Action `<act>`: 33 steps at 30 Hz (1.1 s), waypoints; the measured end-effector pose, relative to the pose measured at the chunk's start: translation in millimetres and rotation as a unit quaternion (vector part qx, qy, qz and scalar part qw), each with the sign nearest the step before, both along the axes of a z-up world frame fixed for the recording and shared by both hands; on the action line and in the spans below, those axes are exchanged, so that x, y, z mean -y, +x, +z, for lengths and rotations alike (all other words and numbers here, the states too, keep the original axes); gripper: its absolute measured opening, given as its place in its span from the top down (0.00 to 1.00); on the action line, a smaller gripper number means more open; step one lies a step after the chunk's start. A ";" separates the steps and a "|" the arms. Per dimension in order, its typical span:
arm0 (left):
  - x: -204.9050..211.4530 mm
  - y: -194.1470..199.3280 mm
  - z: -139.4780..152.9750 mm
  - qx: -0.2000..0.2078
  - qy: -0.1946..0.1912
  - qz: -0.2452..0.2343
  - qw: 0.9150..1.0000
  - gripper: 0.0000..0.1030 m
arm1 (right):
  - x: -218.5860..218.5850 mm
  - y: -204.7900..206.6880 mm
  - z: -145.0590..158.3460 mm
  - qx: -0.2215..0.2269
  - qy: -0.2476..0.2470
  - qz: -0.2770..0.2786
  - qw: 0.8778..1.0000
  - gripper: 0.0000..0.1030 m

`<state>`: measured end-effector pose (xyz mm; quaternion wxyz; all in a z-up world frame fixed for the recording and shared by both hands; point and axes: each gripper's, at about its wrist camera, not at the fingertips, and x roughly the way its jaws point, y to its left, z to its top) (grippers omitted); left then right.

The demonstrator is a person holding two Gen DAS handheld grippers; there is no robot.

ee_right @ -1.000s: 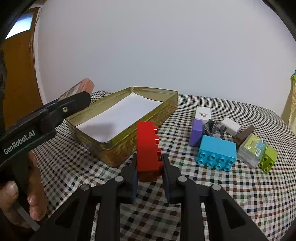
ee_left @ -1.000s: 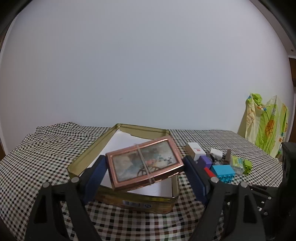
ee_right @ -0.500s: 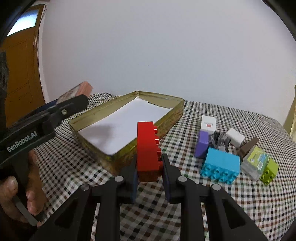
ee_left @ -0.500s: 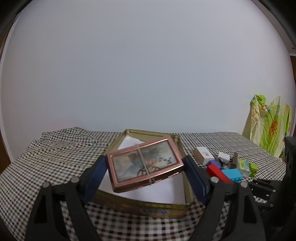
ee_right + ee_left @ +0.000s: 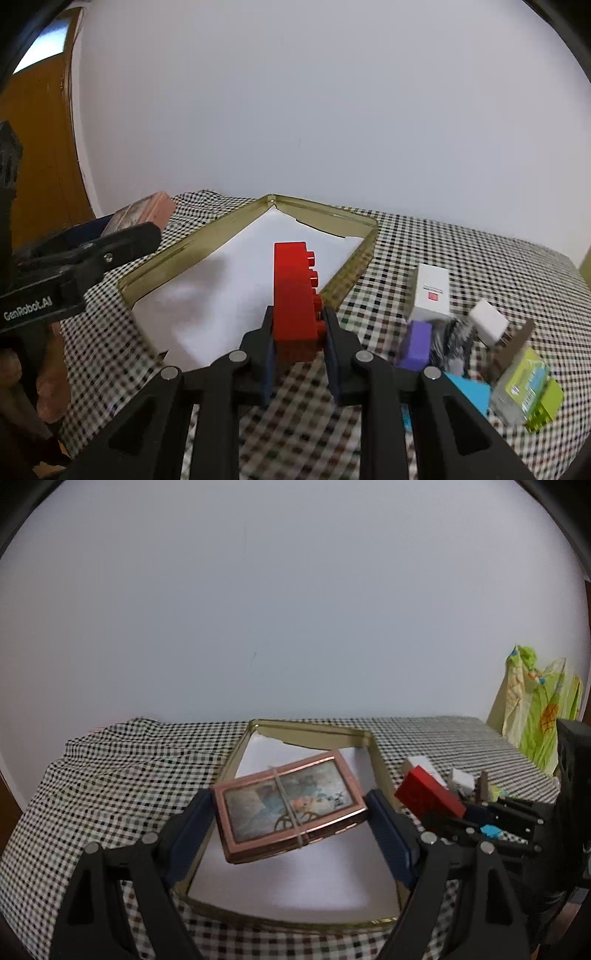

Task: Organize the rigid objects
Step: 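Carry the red brick and copper picture box over the gold tin with both tools, then lower and release the red brick and copper box into the tin with both tools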

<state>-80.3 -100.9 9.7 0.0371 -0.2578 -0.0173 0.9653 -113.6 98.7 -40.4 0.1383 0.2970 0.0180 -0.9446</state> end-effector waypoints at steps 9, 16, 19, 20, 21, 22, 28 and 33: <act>2.4 -42.9 -6.8 0.045 -0.016 0.000 0.999 0.18 | 7.1 -41.3 4.1 0.015 0.003 -0.001 1.000 0.76; 3.3 -69.4 -15.9 0.080 -0.027 0.001 0.996 0.18 | 21.0 -61.8 3.2 0.029 0.012 0.009 0.999 0.76; 7.6 -76.9 -20.1 0.096 -0.026 0.003 0.995 0.18 | 25.5 -67.4 1.4 0.035 0.016 0.011 0.999 0.76; 7.8 -80.7 -21.5 0.100 -0.027 0.003 0.995 0.18 | 26.7 -69.5 0.5 0.038 0.018 0.011 0.999 0.76; 9.1 -83.0 -22.6 0.103 -0.027 0.005 0.994 0.18 | 27.3 -70.6 -0.1 0.041 0.019 0.011 0.999 0.76; 10.0 -85.1 -22.9 0.105 -0.028 0.006 0.994 0.18 | 28.4 -72.4 -1.0 0.045 0.021 0.011 0.999 0.76; 9.0 -92.1 -26.9 0.121 -0.038 0.006 0.992 0.18 | 31.8 -78.7 -5.7 0.056 0.027 0.013 0.998 0.76; 7.0 -98.6 -30.8 0.133 -0.044 0.003 0.990 0.18 | 37.8 -87.9 -12.7 0.069 0.030 0.011 0.997 0.76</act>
